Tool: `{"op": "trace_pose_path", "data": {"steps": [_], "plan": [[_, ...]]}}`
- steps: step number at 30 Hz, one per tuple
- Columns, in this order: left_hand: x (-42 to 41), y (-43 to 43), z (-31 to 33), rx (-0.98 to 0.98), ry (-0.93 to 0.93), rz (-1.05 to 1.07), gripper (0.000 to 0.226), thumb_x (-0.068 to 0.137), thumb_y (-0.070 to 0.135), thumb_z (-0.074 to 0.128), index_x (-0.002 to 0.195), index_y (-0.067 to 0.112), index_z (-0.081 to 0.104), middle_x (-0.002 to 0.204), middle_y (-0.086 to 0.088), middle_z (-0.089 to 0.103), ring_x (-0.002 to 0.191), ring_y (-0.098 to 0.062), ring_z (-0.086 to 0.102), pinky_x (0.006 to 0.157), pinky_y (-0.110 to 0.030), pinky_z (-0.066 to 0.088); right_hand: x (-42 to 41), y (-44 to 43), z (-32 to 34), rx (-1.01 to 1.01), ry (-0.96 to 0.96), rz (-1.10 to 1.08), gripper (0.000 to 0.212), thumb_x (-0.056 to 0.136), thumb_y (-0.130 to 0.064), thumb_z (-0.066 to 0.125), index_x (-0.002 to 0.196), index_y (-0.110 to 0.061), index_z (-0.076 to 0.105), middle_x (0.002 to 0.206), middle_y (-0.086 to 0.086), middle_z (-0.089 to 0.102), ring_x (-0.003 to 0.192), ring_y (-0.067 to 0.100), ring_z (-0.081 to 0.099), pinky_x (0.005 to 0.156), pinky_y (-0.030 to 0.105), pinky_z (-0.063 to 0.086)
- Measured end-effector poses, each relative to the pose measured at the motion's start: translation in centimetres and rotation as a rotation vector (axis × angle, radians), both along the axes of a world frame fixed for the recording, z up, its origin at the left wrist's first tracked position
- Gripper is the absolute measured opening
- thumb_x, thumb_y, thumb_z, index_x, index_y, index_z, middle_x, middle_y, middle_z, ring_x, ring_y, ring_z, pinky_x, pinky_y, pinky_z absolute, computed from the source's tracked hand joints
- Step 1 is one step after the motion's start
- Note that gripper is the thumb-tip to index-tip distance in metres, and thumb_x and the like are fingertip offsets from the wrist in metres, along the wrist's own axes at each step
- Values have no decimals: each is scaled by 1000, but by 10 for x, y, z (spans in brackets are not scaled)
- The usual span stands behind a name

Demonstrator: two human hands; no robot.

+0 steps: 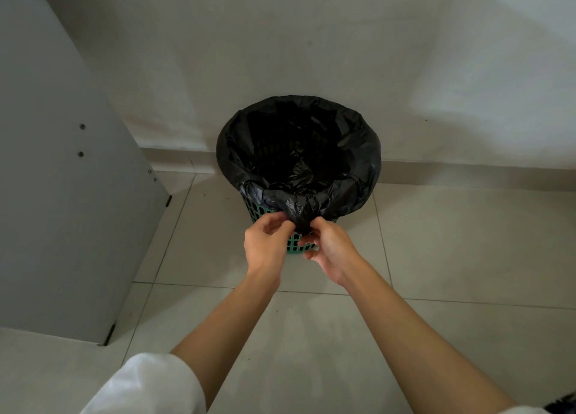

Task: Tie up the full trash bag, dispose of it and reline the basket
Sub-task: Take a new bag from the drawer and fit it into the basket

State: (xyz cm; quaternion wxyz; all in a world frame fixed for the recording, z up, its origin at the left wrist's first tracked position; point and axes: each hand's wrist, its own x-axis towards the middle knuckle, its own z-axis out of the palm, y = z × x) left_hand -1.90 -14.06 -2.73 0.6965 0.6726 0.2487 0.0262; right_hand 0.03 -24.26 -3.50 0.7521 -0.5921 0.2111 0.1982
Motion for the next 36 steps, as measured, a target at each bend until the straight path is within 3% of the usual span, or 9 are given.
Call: {"op": "trace_pose_path", "data": {"steps": [3,10,15,20,26,29,32,34,36], "plan": [[-1,2,1,1,-26,-121,17,77,10,74,90,19,68,84,7,70,80,-2,65,65,-8,49,-4,0,0,15,-47,26,17,96,-10,42,92,-9,59,80,3,58,64,12,48,51,25,35],[15,8,3,116,-7,-158,4,76,16,76,75,18,72,76,3,70,74,-8,62,70,-19,46,-15,4,-10,-95,-67,-195,12,88,-16,64,90,-9,54,76,5,58,57,13,50,49,24,36],[18,7,4,80,54,-210,4,78,18,75,76,15,74,85,-1,68,84,-15,60,78,-29,47,-42,12,-4,-204,-302,-354,14,88,-19,63,82,-7,65,73,3,64,67,12,60,57,25,48],[13,4,10,-20,56,-252,6,85,14,68,81,15,72,78,7,68,78,-4,58,68,-18,40,-23,17,5,-203,-179,-361,20,88,-36,63,83,-17,67,83,3,72,77,14,69,76,29,55],[5,-4,13,-21,27,-311,11,89,15,62,89,20,72,86,10,69,82,4,60,69,-13,41,-13,16,14,7,-130,-428,10,88,-12,65,79,-9,68,87,10,71,87,21,68,75,23,54],[7,9,23,177,-2,-576,19,93,20,56,103,24,72,89,17,68,77,10,58,65,-10,41,-9,12,18,51,-135,-419,5,87,-4,63,84,-2,66,84,9,69,83,20,65,76,24,54],[14,24,31,748,-247,-631,19,93,28,56,92,20,73,76,9,68,63,-5,56,58,-17,44,-6,12,18,74,-149,-442,6,87,2,60,91,1,65,86,9,68,87,20,64,81,27,54],[26,35,33,1150,-537,-462,22,92,32,53,88,17,69,81,7,63,76,-10,55,68,-26,47,-5,12,18,86,-166,-438,11,88,3,59,88,-5,66,86,2,68,87,17,63,77,23,52],[42,44,29,1395,-626,-488,37,93,44,40,106,21,66,105,5,62,108,-14,50,92,-36,38,-4,10,19,107,-159,-428,17,89,3,57,88,-11,66,86,-3,68,88,15,64,78,22,51]]}}
